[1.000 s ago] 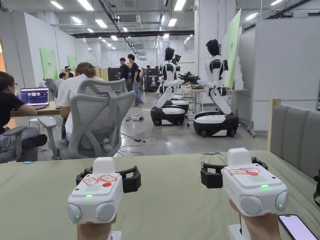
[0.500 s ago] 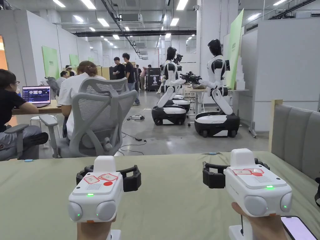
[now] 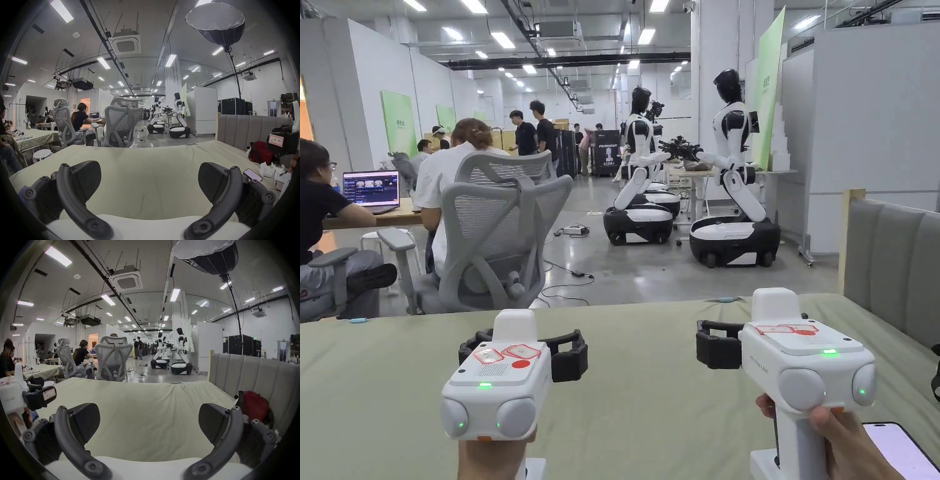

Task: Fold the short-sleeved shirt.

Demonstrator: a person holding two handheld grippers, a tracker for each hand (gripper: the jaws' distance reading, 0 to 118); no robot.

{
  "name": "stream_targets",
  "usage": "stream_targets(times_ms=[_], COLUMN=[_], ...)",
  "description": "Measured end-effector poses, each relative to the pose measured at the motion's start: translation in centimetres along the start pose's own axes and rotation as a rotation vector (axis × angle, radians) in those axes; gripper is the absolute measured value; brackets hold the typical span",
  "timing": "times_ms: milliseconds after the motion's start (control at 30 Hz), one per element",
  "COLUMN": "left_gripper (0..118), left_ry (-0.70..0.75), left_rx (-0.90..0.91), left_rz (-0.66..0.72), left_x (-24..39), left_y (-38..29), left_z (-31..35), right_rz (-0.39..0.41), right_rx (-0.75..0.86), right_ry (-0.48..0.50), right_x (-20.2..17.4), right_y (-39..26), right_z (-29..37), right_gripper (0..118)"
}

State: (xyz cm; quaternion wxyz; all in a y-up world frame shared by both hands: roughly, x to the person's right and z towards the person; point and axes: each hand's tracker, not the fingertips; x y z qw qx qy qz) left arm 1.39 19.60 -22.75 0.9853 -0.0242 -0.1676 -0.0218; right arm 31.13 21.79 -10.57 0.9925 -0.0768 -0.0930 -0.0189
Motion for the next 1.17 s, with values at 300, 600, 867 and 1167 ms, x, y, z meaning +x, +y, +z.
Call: stream_targets(times_ms=[300, 600, 867, 1167], left_gripper=[118, 118, 118, 118], left_ry=[0.001, 0.005, 0.001, -0.003], left_rx=[0.006, 0.002, -0.004, -0.009], left_rz=[-0.002, 0.000, -0.010, -0.005], left_x=[-0.2, -0.1, 0.2, 0.1], left_y=[0.2, -0.1, -0.3, -0.3], left_z=[0.2, 0.1, 0.1, 0.0], right_rz=[-0.083, -0.007, 0.026, -0.074], right_rx=[0.007, 0.031, 0.036, -0.028], right_ry=[-0.067, -0.079, -0.075, 0.001], right_x=[1.0, 0.9, 0.7, 1.2], right_y=[0.3, 0.5, 0.4, 0.4], right_z=[0.2, 0.6, 0.5, -0.1], right_gripper=[118, 118, 118, 118])
